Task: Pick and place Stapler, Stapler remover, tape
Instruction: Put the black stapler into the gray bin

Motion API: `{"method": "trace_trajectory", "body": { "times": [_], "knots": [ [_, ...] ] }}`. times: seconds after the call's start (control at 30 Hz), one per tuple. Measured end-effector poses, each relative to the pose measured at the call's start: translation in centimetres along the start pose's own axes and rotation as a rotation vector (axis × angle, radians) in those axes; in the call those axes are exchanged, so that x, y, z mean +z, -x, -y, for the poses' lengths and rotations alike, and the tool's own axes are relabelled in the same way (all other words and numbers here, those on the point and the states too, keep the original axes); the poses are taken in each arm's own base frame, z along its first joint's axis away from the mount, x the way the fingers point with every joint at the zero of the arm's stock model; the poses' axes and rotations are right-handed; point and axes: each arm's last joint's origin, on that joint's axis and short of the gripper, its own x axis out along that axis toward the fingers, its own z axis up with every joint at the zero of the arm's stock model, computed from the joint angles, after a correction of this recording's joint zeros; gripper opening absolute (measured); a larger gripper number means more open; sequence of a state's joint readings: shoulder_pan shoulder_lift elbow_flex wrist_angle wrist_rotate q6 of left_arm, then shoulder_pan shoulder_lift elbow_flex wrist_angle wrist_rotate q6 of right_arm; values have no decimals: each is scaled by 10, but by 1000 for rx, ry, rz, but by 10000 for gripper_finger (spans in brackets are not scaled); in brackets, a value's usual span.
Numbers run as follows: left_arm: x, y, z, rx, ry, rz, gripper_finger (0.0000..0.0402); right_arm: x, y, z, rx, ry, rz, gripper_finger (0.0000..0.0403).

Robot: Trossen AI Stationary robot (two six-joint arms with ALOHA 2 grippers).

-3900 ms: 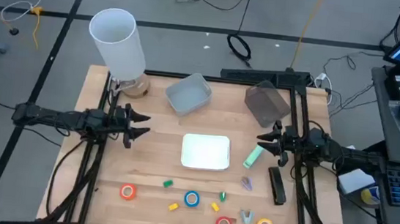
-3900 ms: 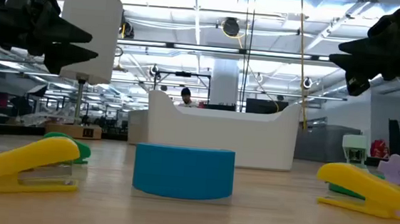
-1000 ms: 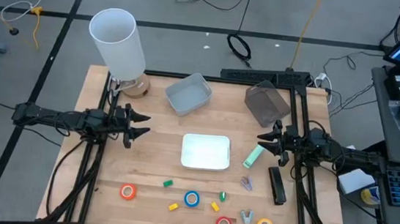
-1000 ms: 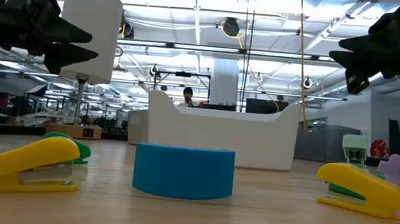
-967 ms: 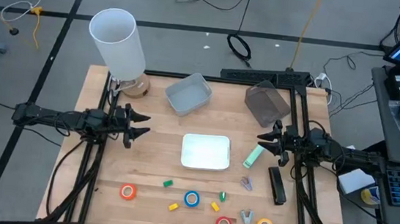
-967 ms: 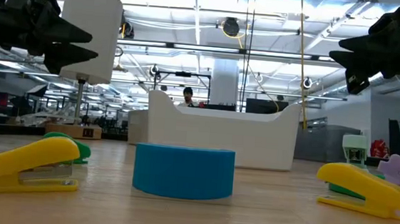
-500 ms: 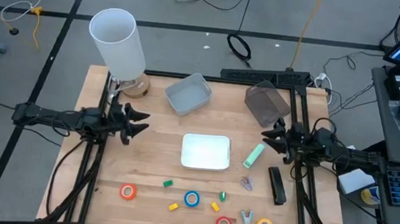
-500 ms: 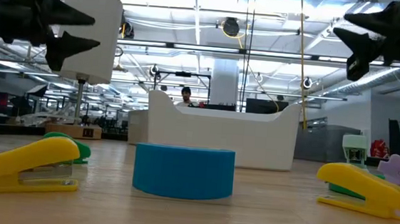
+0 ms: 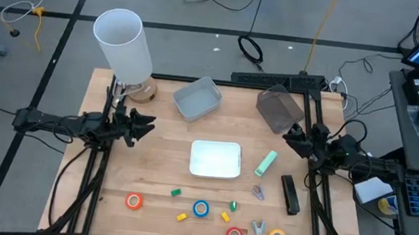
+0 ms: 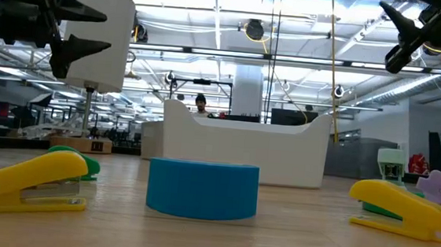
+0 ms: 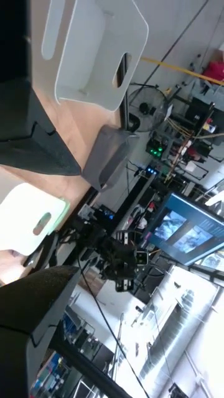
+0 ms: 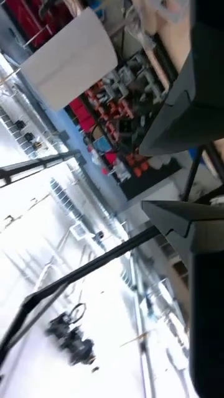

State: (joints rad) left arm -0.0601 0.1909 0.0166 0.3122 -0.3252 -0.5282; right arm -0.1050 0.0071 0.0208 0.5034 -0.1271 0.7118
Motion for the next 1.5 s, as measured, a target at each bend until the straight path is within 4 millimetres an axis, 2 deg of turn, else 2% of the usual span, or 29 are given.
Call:
{"method": "trace_trajectory", "body": {
  "times": [0.17, 0.37, 0.47, 0.63, 0.77, 0.9, 1.0, 1.17, 1.5],
  "knots": [
    [0, 0, 0, 0, -4, -1, 248, 6, 0, -3, -6, -110, 99, 123],
    [-1, 0, 0, 0, -38, -14, 248, 17, 2, -12, 84, -118, 213, 123],
    [-3, 0, -1, 9, -39, -33, 248, 10, -3, -6, 8, -112, 92, 123],
    [-4, 0, -2, 14, -46, -47, 248, 29, -25, -21, -91, -166, -119, 123],
    [-5, 0, -2, 15, -53, -49, 248, 35, -44, -27, -191, -301, -345, 123],
    [-5, 0, -3, 18, -60, -55, 248, 35, -59, -31, -304, -567, -557, 123],
    [-5, 0, -3, 16, -77, -59, 248, 28, -61, -29, -438, -853, -729, 121],
    [-7, 0, -4, 25, -84, -77, 248, 14, -56, -32, -637, -1191, -929, 105],
    [-13, 1, -5, 4, -97, -161, 248, 2, -51, -49, -804, -1483, -1049, 57]
  ]
}}
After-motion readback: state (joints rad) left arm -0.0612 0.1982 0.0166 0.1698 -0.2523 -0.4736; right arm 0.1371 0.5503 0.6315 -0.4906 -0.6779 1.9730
